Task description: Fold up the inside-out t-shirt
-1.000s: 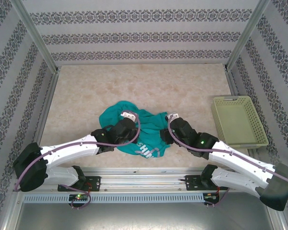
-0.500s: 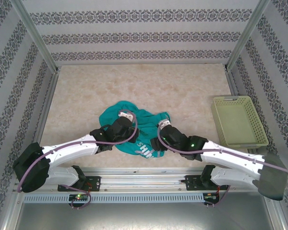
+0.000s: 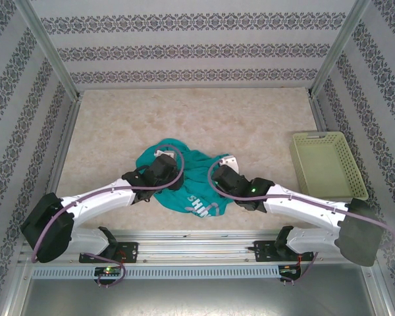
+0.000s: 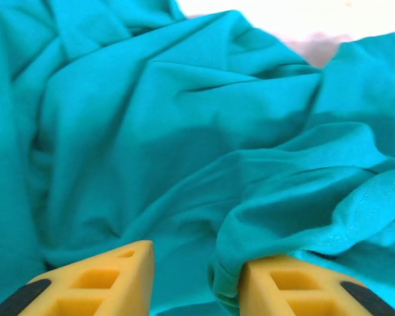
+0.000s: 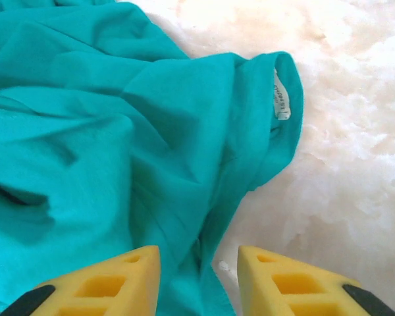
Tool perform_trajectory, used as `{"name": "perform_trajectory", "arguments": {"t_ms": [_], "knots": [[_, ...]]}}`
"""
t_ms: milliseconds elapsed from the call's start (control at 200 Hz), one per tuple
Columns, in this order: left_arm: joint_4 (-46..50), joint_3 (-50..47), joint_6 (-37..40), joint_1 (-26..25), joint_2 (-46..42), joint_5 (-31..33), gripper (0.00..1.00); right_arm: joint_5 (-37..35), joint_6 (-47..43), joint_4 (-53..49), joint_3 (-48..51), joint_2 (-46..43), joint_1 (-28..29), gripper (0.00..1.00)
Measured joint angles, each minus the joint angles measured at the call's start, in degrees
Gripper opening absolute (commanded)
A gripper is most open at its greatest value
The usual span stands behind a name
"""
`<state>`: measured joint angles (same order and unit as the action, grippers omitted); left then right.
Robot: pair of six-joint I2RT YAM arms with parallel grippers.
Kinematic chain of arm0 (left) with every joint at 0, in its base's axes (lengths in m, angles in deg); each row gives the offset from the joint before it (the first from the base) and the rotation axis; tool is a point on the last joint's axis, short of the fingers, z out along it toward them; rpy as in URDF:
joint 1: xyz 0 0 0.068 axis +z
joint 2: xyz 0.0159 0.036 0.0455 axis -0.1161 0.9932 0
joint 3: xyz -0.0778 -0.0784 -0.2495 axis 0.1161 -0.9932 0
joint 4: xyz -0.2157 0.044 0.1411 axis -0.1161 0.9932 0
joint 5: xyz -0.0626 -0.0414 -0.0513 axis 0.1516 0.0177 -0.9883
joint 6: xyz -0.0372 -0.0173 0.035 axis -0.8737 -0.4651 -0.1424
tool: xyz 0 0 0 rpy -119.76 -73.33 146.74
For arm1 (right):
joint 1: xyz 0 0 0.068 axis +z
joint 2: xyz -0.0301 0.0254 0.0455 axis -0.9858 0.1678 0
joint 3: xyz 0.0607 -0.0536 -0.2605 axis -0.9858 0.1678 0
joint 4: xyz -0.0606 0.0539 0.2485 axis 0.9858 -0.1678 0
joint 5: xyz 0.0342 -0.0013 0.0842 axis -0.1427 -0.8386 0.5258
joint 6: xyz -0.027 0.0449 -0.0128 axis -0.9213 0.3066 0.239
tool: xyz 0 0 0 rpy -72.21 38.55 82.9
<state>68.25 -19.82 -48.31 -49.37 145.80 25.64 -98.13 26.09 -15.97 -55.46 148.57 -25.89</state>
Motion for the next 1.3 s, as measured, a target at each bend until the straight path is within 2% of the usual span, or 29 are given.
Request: {"name": "perform_trajectory", "arguments": {"t_ms": [325,510,884,1009,1069,1174,1299], "knots": [[1.6,1.2,0.7,-0.1,0.0,-1.8,0.37,3.5,-2.1,-1.2,-2.0,-4.3,0.2,0.35],[1.6,1.2,0.9,-0.4,0.0,-3.1,0.37,7.4,-3.1,-0.5,-7.9,3.4,0.2,0.34],[1.5,1.2,0.9,-0.8,0.0,-4.5,0.37,7.1,-3.0,-2.5,-15.0,18.6,-0.4,0.32],[1.5,1.2,0.9,-0.8,0.0,-4.5,0.37,5.4,-2.7,-4.0,-16.7,21.3,-0.7,0.42],[1.5,1.2,0.9,-0.8,0.0,-4.5,0.37,4.4,-2.6,-4.5,-17.4,22.2,-0.9,0.44],[1.5,1.2,0.9,-0.8,0.0,-4.5,0.37,3.9,-2.6,-4.7,-17.6,22.9,-1.5,0.37],[1.6,1.4,0.9,-0.8,0.1,-4.5,0.35,3.9,-2.4,-4.6,-17.6,23.2,-1.9,0.22]]}}
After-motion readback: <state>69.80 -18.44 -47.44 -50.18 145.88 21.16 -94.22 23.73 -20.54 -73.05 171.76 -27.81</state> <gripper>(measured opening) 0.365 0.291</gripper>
